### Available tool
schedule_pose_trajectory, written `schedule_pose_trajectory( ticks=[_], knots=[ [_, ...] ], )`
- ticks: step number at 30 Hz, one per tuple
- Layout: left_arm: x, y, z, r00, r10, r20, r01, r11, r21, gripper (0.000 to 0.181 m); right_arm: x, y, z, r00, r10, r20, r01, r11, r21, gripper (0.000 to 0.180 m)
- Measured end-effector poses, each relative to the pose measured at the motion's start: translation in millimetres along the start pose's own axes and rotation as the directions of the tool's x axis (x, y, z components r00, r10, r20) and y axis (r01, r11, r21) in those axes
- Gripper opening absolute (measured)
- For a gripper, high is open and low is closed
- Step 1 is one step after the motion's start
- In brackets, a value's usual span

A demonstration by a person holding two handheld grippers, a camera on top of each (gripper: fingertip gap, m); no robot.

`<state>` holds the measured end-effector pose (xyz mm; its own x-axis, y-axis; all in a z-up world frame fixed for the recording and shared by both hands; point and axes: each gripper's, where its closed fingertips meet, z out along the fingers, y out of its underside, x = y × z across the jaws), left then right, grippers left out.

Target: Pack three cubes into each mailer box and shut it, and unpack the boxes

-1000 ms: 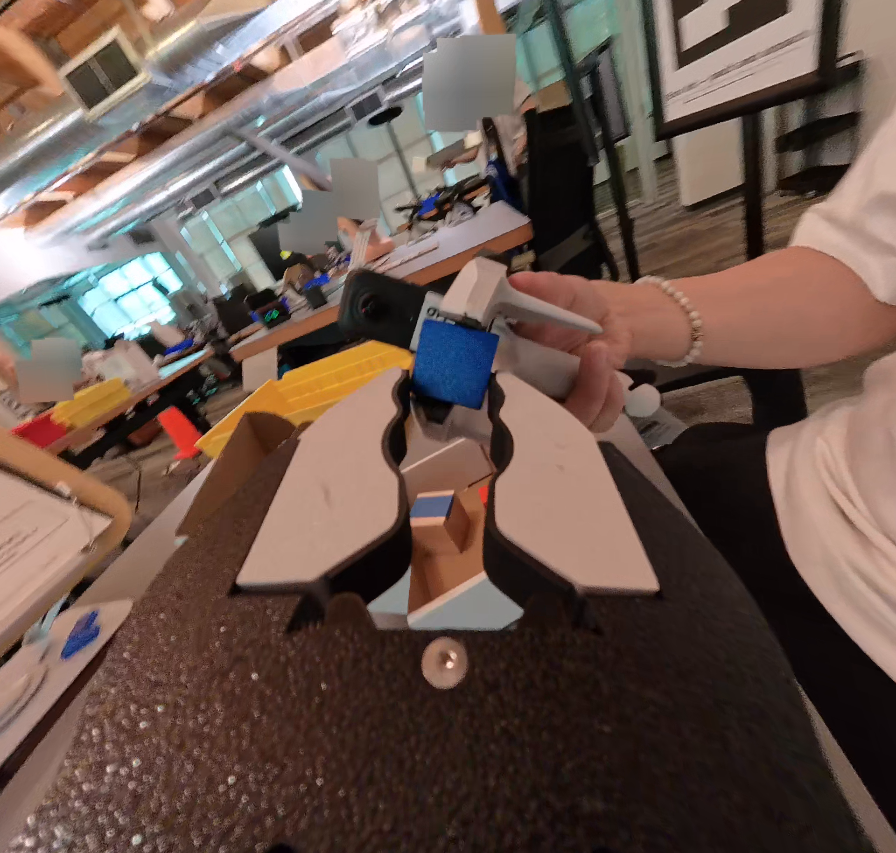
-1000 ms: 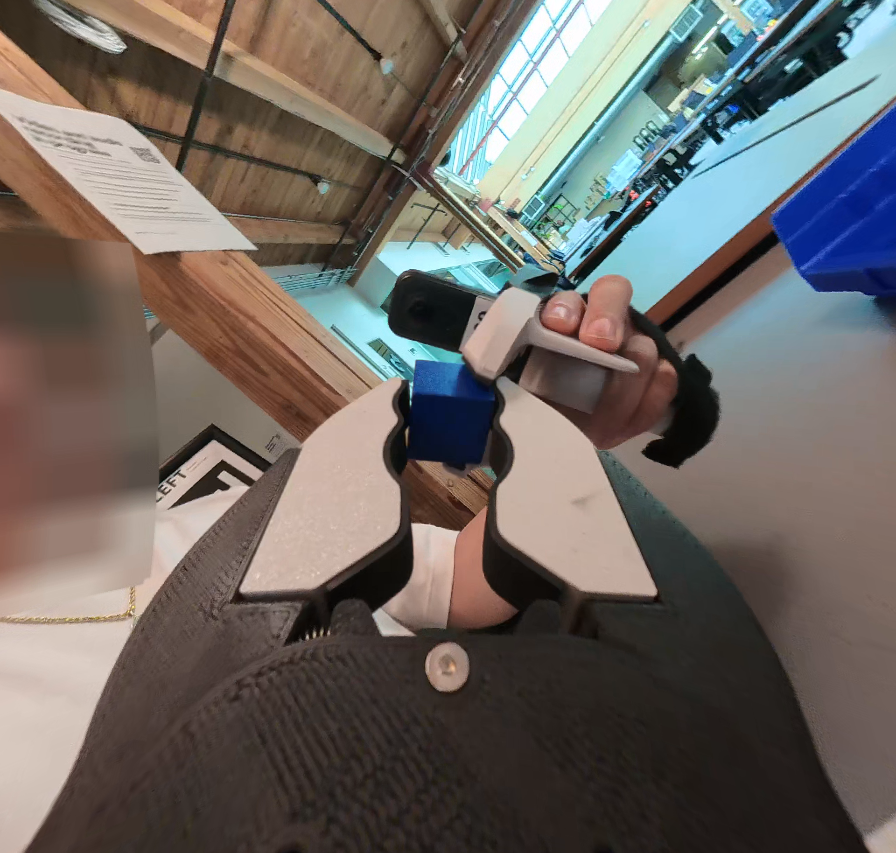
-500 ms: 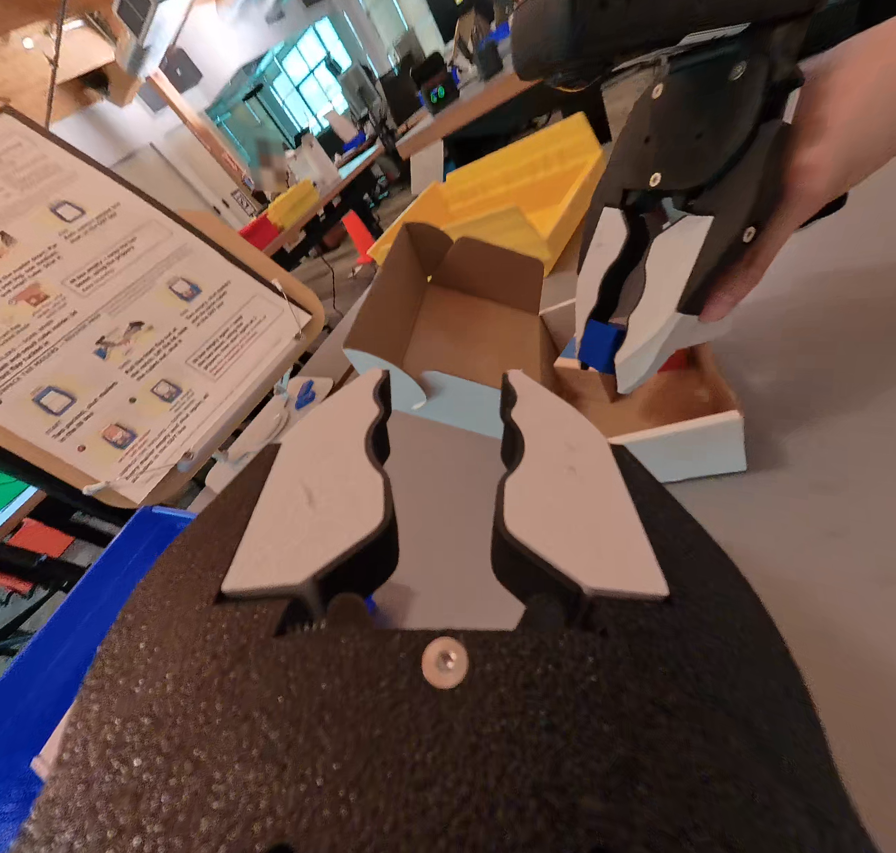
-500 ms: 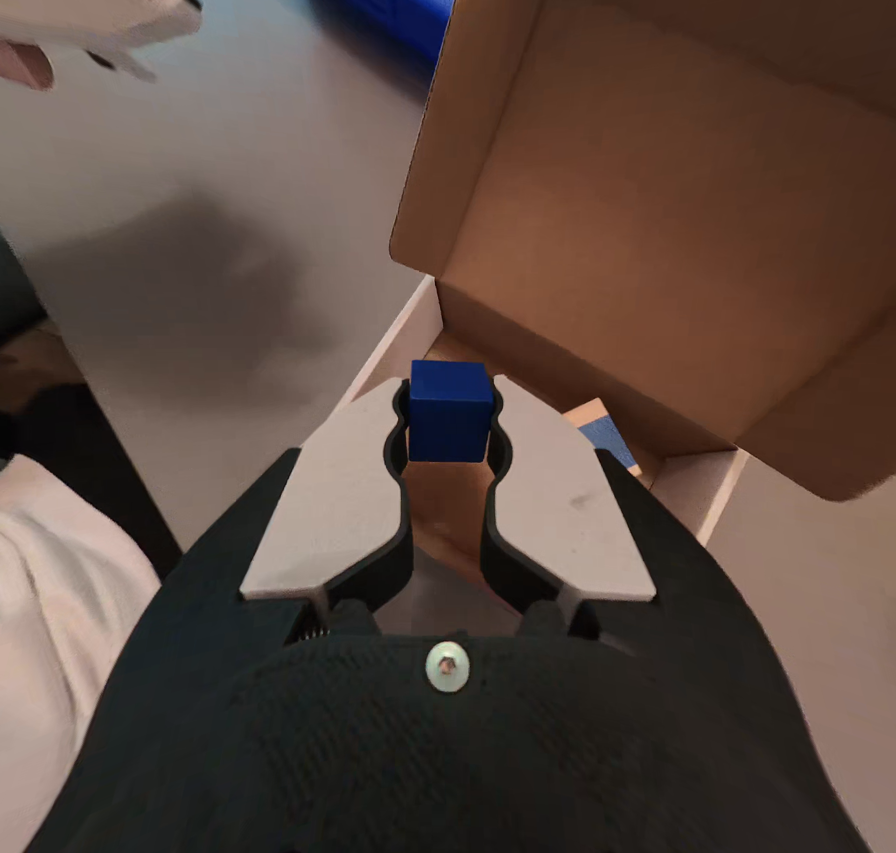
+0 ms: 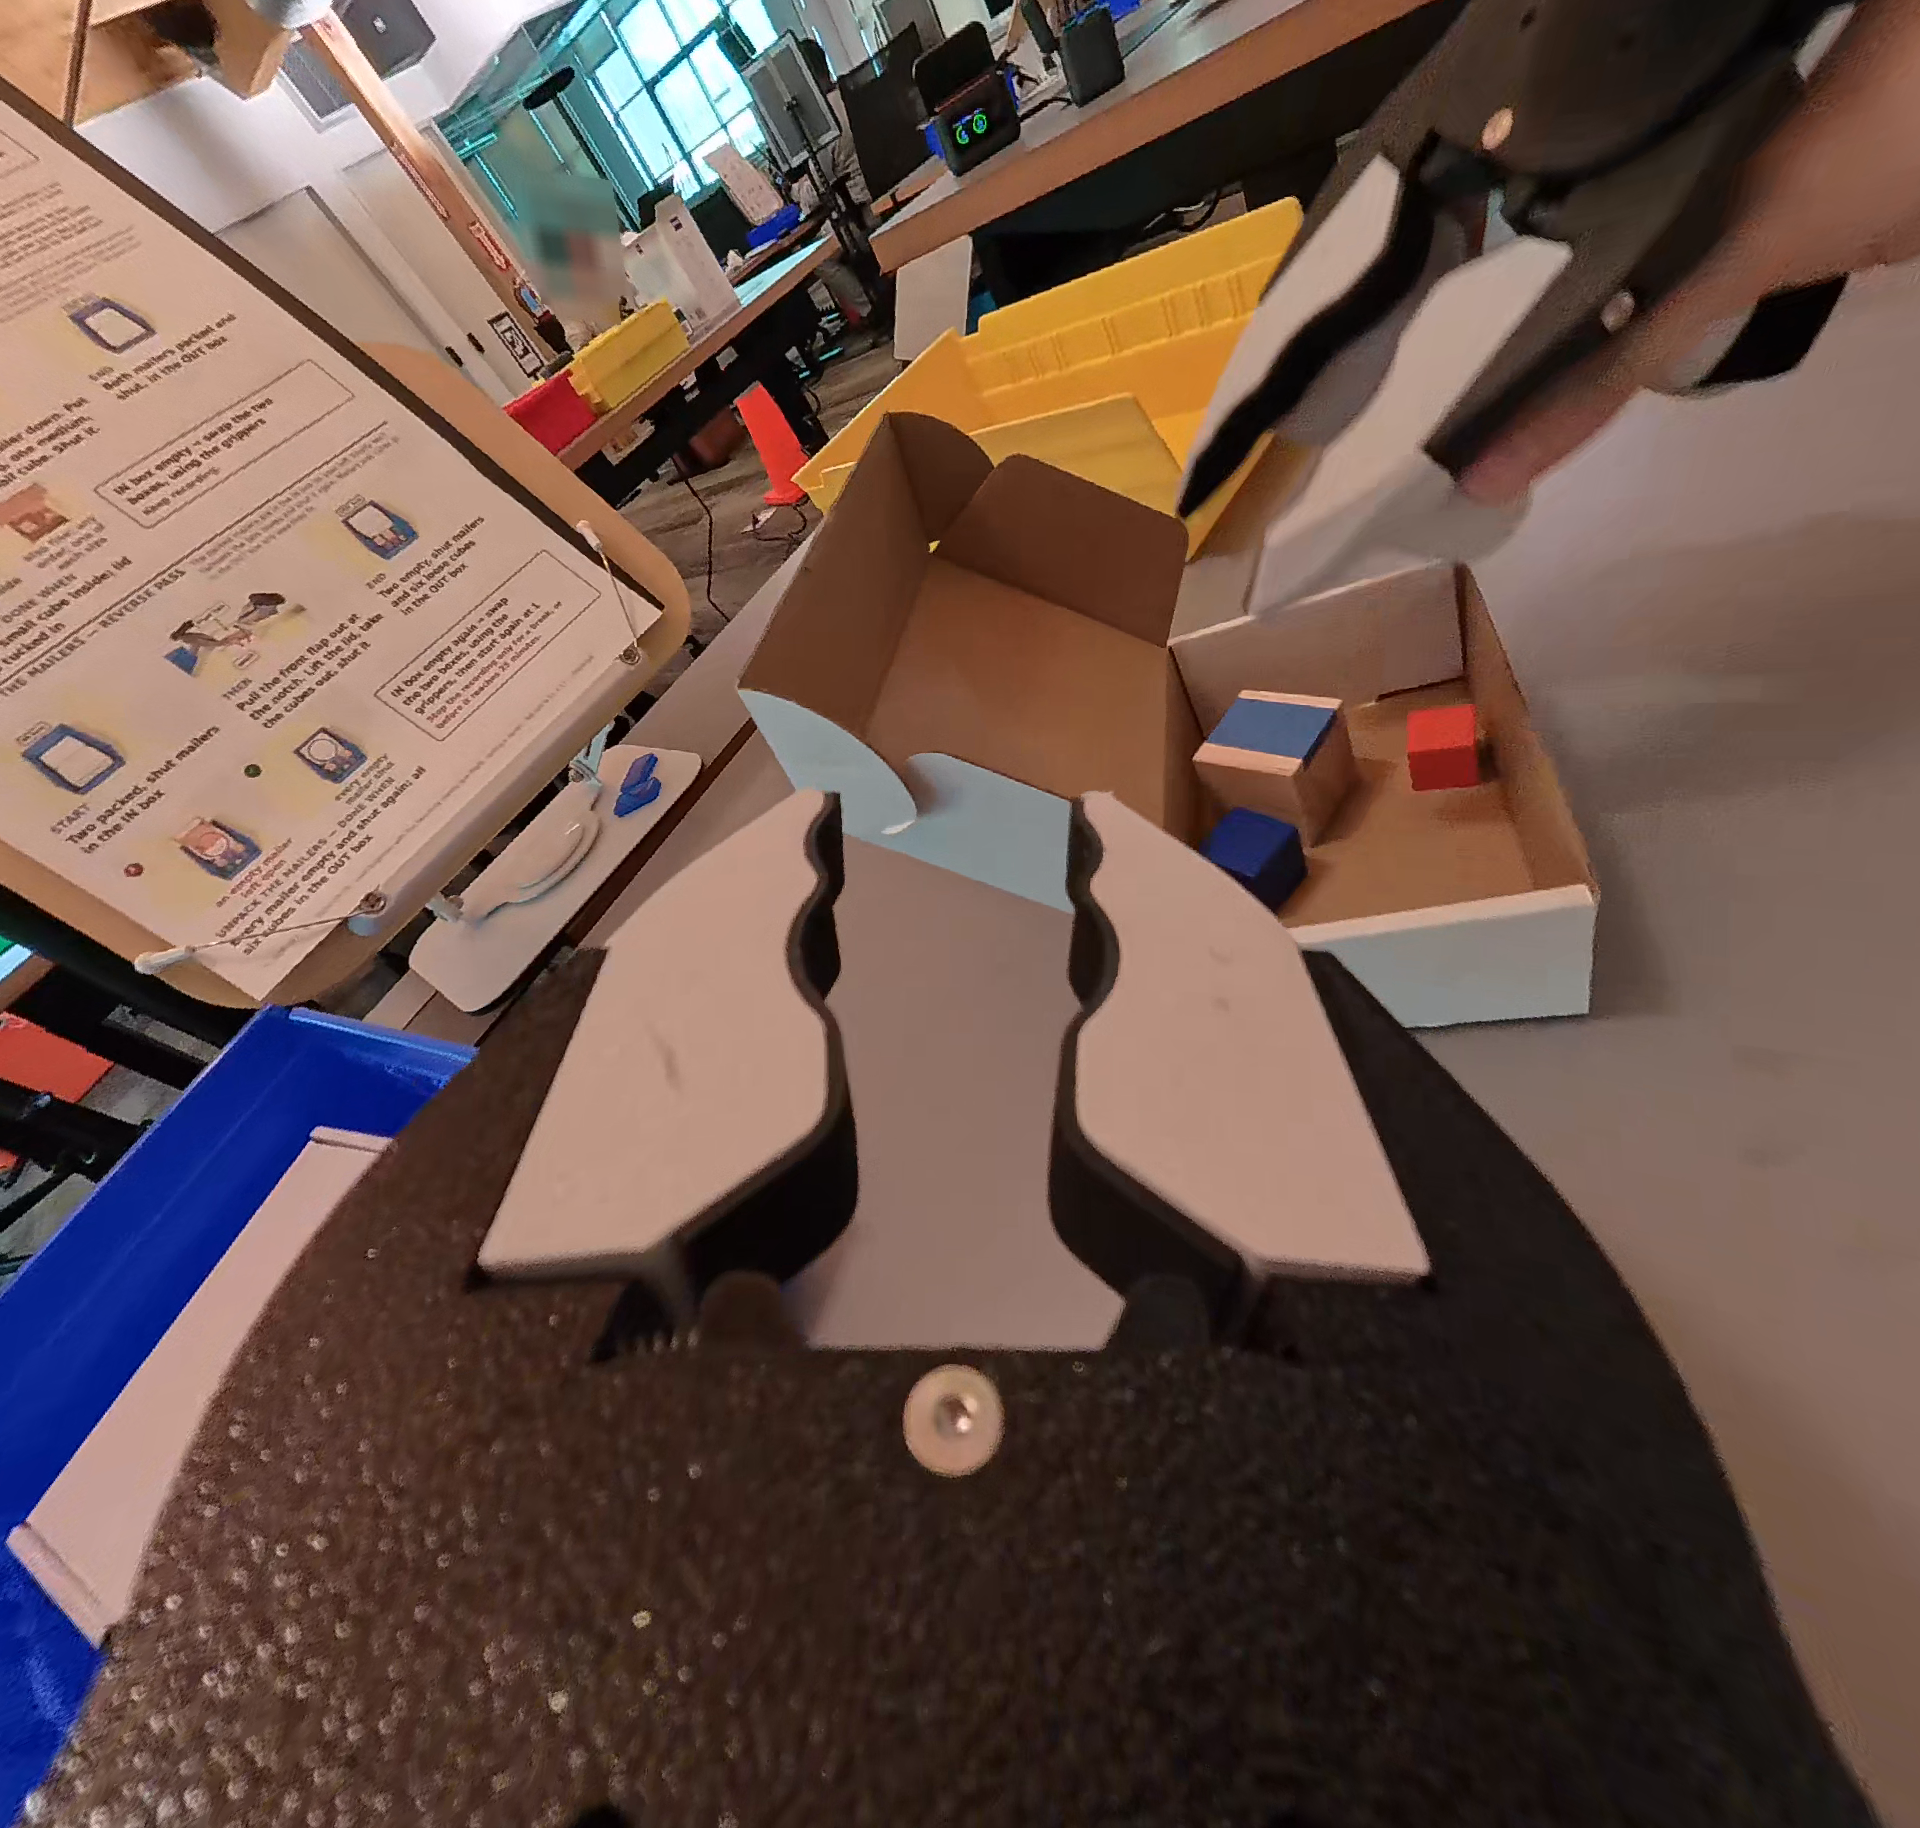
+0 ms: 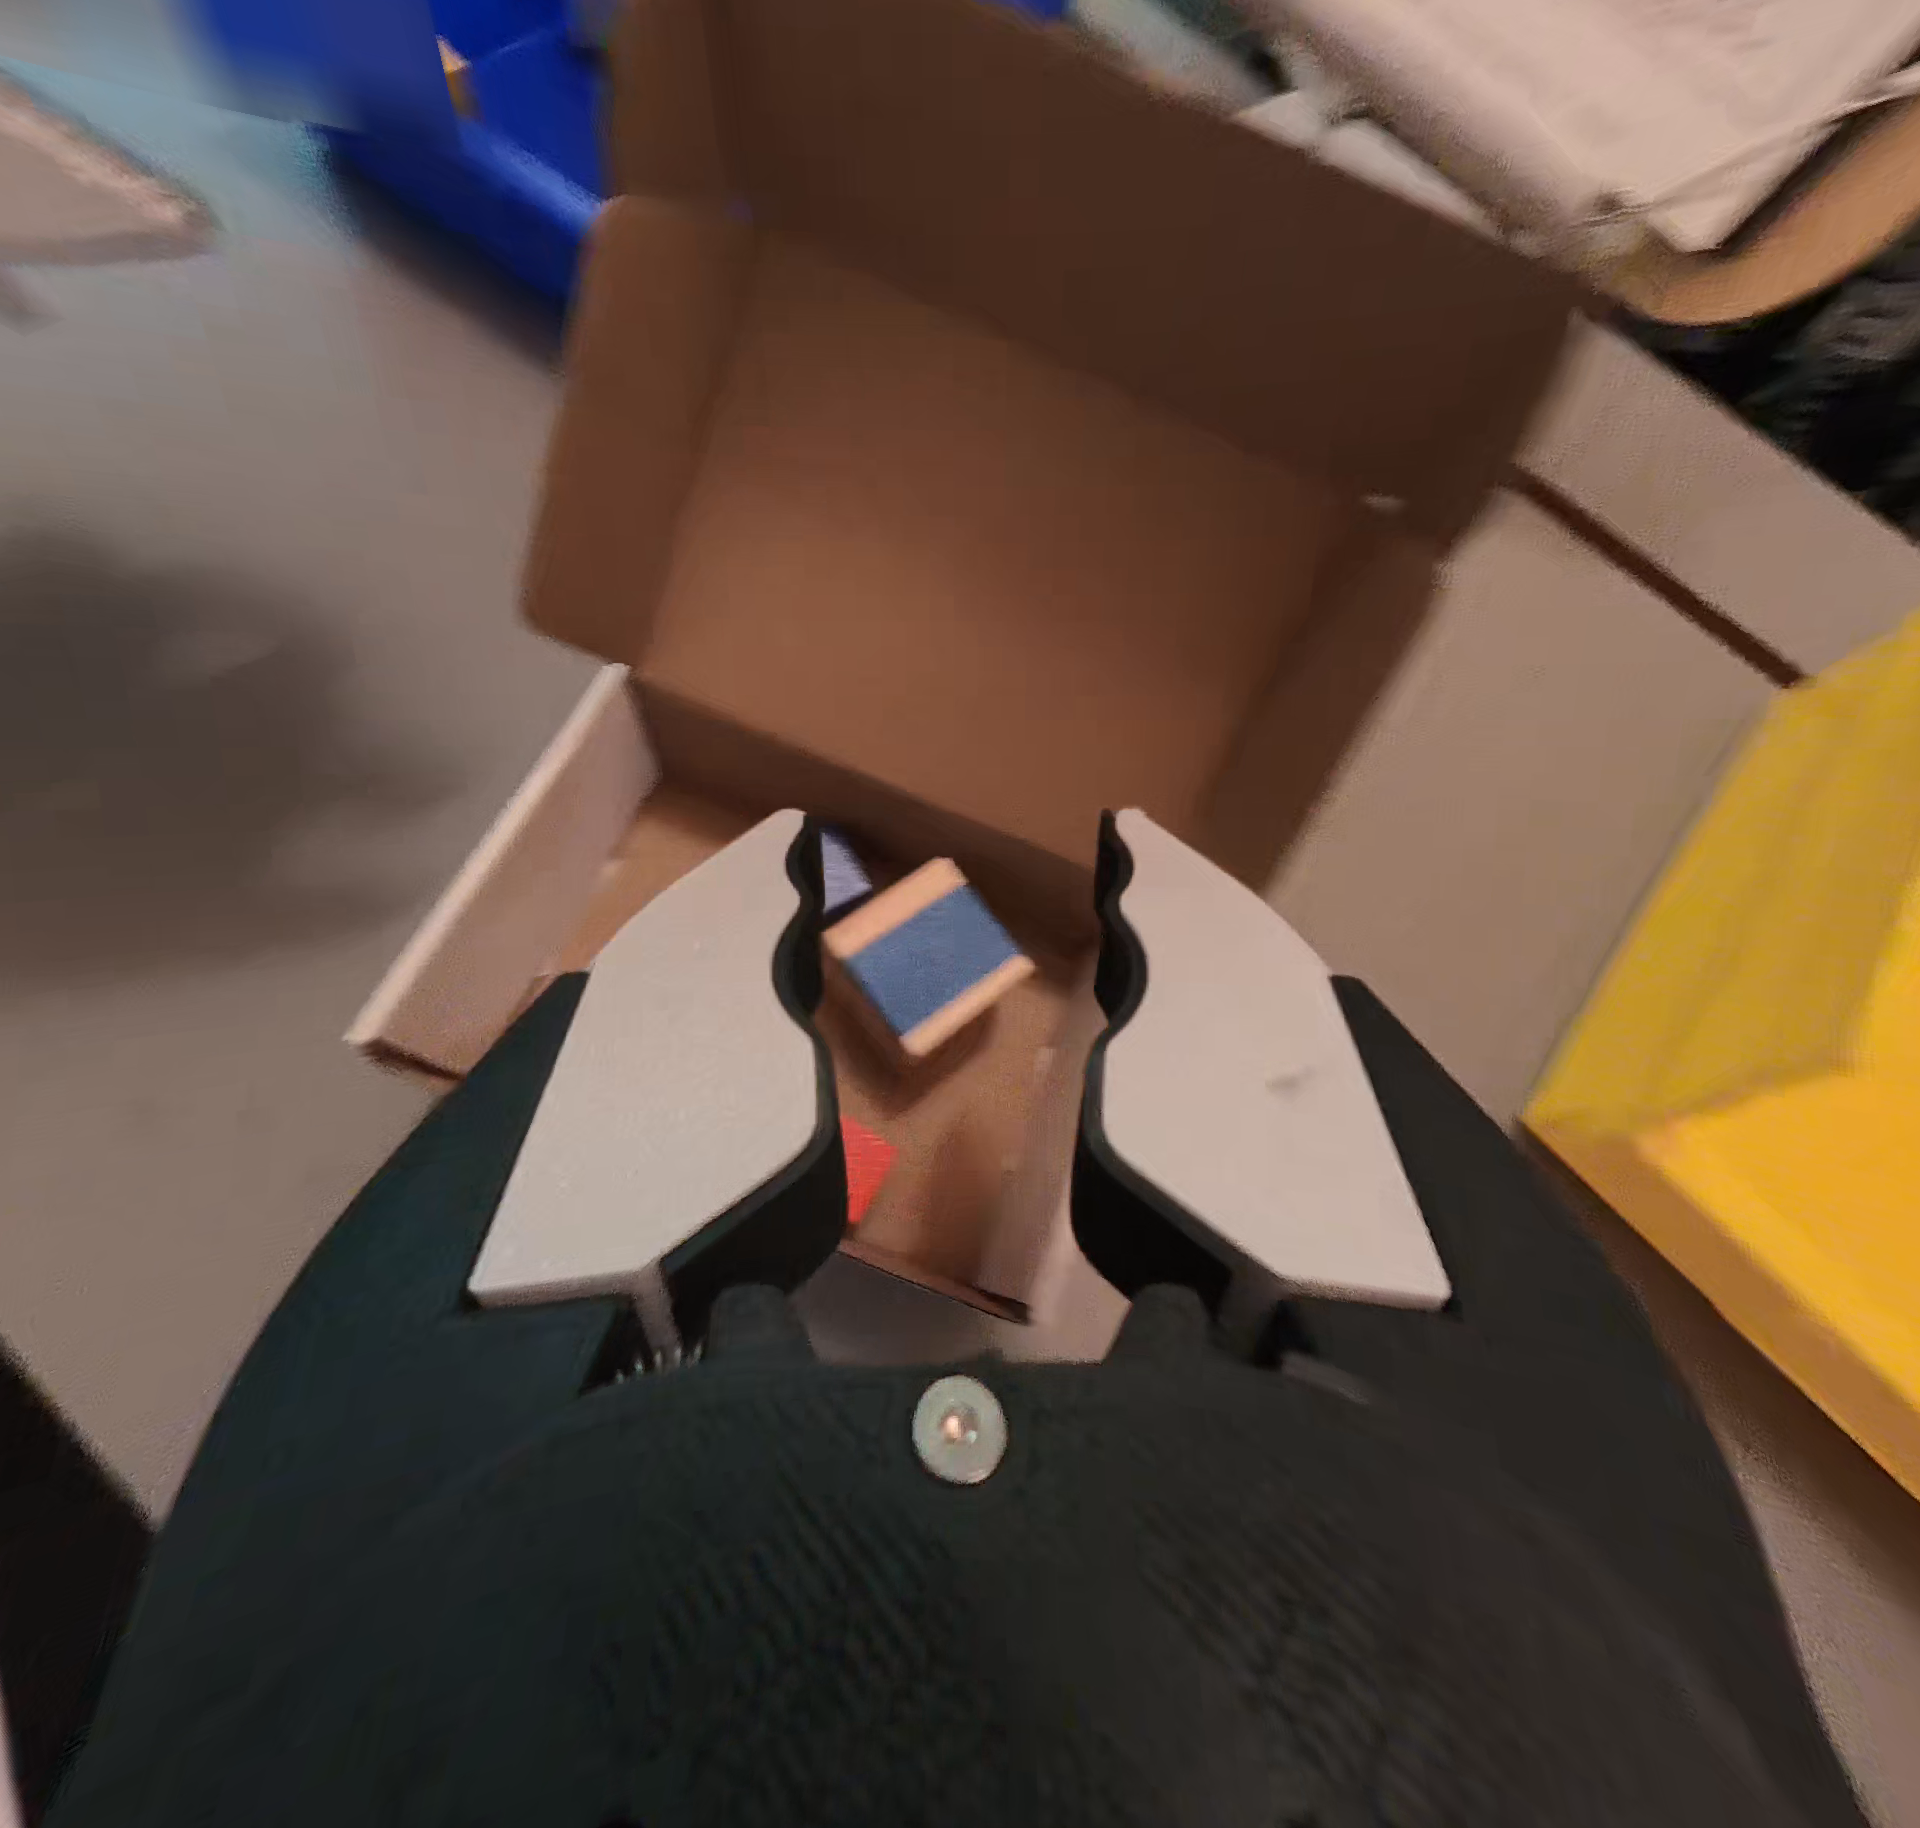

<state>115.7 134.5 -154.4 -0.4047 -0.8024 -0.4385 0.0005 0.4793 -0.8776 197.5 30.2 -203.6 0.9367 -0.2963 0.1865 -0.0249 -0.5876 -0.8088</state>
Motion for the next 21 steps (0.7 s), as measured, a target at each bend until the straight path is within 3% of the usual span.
schedule_pose_trajectory(
  ticks=[7, 14, 17, 21],
  knots=[
    [3, 5, -10, 0.998, 0.062, 0.025, -0.06, 0.996, -0.064, 0.041, 61, -11, -28, 0.982, 0.147, -0.122, -0.127, 0.98, 0.154, 0.053],
    [-4, 5, -15, 0.999, 0.015, 0.037, -0.013, 0.999, -0.046, 0.04, 67, -12, -19, 0.987, 0.134, -0.084, -0.123, 0.985, 0.124, 0.062],
    [-1, 8, -12, 0.999, 0.037, 0.028, -0.035, 0.997, -0.067, 0.04, 61, -16, -7, 0.988, 0.152, -0.028, -0.148, 0.983, 0.113, 0.06],
    [3, 14, -8, 0.998, 0.054, 0.013, -0.052, 0.994, -0.091, 0.04, 73, -14, 21, 0.977, 0.207, -0.055, -0.206, 0.978, 0.029, 0.051]
  ],
)
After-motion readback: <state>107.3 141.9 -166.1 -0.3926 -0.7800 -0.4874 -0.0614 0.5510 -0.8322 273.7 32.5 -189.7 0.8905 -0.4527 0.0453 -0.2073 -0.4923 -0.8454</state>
